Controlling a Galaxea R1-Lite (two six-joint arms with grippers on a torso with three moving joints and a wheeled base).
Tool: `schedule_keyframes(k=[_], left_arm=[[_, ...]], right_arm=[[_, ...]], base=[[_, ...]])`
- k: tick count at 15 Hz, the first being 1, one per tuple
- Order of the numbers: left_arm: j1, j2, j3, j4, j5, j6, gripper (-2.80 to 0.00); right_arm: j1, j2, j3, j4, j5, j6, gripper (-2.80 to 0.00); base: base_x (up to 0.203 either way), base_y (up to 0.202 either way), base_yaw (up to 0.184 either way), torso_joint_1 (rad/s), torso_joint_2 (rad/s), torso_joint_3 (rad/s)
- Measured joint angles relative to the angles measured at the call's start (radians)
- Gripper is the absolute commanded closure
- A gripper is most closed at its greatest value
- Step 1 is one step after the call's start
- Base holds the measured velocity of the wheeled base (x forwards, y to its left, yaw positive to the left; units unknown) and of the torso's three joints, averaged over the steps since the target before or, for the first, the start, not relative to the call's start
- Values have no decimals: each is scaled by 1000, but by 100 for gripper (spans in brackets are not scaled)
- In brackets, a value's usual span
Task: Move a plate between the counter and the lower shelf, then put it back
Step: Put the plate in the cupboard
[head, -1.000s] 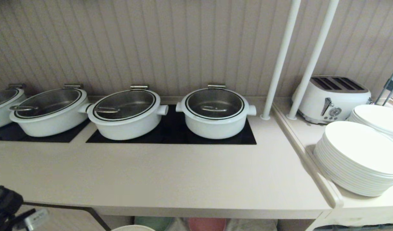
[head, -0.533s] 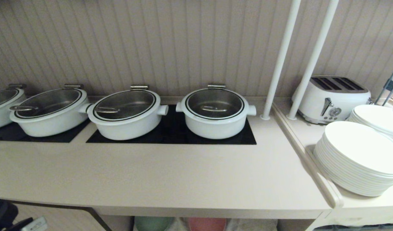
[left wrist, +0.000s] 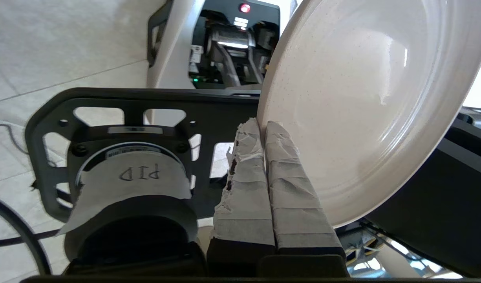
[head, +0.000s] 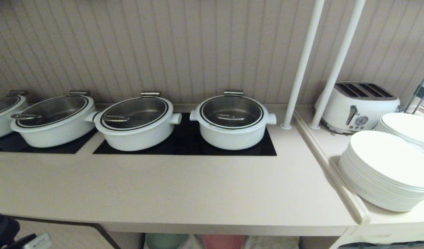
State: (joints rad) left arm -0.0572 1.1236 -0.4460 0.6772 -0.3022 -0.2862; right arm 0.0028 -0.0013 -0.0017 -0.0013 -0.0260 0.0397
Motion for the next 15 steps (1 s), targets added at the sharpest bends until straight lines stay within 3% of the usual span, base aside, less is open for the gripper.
schedule_keyframes(k=[15], left_arm=[[-3,1,-3,0,-13,0,0]], right_arm=[[0,0,0,0,0,0,0]], base=[[0,0,0,0,0,0]])
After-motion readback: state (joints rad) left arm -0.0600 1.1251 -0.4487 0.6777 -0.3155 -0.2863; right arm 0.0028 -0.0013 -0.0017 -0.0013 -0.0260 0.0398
